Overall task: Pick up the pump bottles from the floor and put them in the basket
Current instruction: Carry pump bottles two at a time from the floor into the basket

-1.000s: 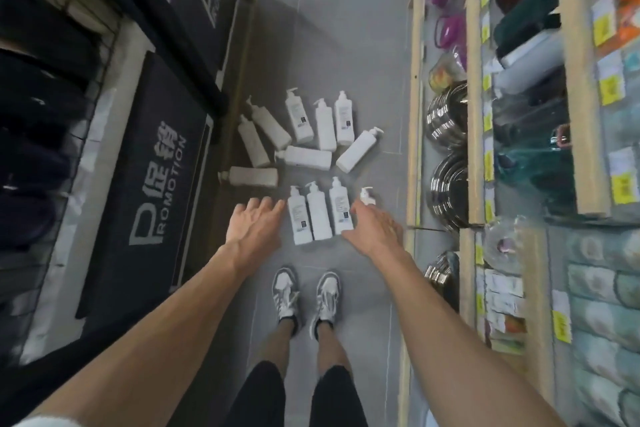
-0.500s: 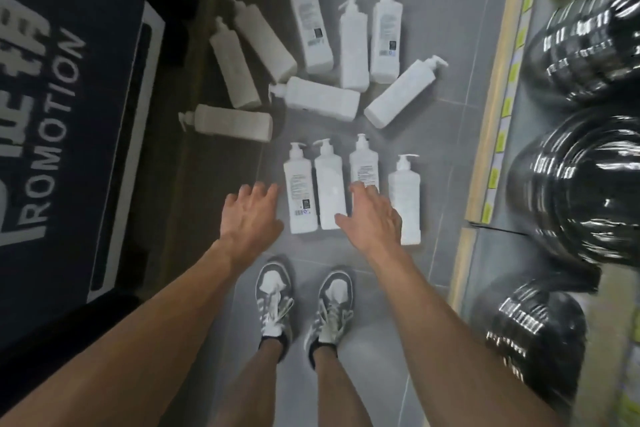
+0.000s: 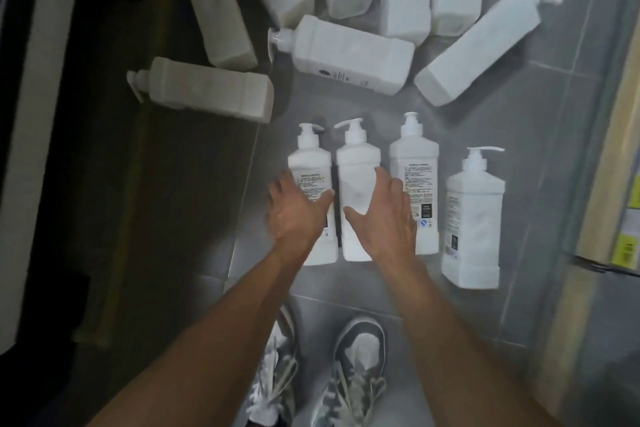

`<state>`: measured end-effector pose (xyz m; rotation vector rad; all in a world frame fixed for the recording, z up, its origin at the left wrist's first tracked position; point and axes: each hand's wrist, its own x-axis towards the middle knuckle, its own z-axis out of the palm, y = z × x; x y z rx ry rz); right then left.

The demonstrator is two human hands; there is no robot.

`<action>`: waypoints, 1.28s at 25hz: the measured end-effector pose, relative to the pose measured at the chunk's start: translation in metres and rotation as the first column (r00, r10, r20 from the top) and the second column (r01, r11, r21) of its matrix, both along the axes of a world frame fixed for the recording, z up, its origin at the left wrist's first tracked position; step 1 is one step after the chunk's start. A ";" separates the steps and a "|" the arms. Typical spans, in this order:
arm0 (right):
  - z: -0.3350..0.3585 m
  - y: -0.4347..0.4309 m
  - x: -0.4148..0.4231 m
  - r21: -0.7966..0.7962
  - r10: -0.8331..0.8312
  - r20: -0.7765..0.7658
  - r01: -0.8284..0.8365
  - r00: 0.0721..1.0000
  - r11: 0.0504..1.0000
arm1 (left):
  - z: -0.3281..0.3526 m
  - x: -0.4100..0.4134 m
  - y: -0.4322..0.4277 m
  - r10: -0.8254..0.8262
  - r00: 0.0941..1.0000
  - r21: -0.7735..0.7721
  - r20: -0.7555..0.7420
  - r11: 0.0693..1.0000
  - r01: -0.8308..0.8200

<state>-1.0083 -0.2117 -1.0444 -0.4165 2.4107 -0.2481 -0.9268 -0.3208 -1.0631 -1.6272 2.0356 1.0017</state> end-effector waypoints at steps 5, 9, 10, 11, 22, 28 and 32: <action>-0.028 -0.004 0.010 -0.043 -0.140 0.031 0.141 0.990 0.989 | -0.023 -0.008 0.013 0.152 0.988 0.030 0.015 0.988 -0.152; -0.036 -0.007 0.014 -0.006 -0.188 0.056 0.188 0.981 0.982 | -0.030 -0.015 0.014 0.174 0.981 0.054 0.081 0.982 -0.179; -0.038 -0.009 0.013 0.005 -0.202 0.063 0.202 0.977 0.979 | -0.031 -0.016 0.014 0.164 0.982 0.042 0.091 0.985 -0.168; -0.040 -0.011 0.013 0.017 -0.221 0.071 0.221 0.973 0.975 | -0.032 -0.015 0.014 0.141 0.985 0.020 0.099 0.989 -0.144; -0.010 -0.026 0.016 0.069 -0.376 0.035 0.373 0.926 0.925 | 0.022 -0.001 -0.016 0.049 0.994 -0.026 0.097 0.999 -0.047; 0.125 -0.024 0.003 0.025 -0.359 -0.008 0.359 0.933 0.933 | 0.159 0.005 -0.053 -0.134 0.987 -0.139 0.092 0.980 0.146; 0.255 -0.021 -0.012 -0.009 -0.342 -0.042 0.342 0.939 0.940 | 0.290 0.006 -0.074 -0.189 0.982 -0.197 0.027 0.962 0.190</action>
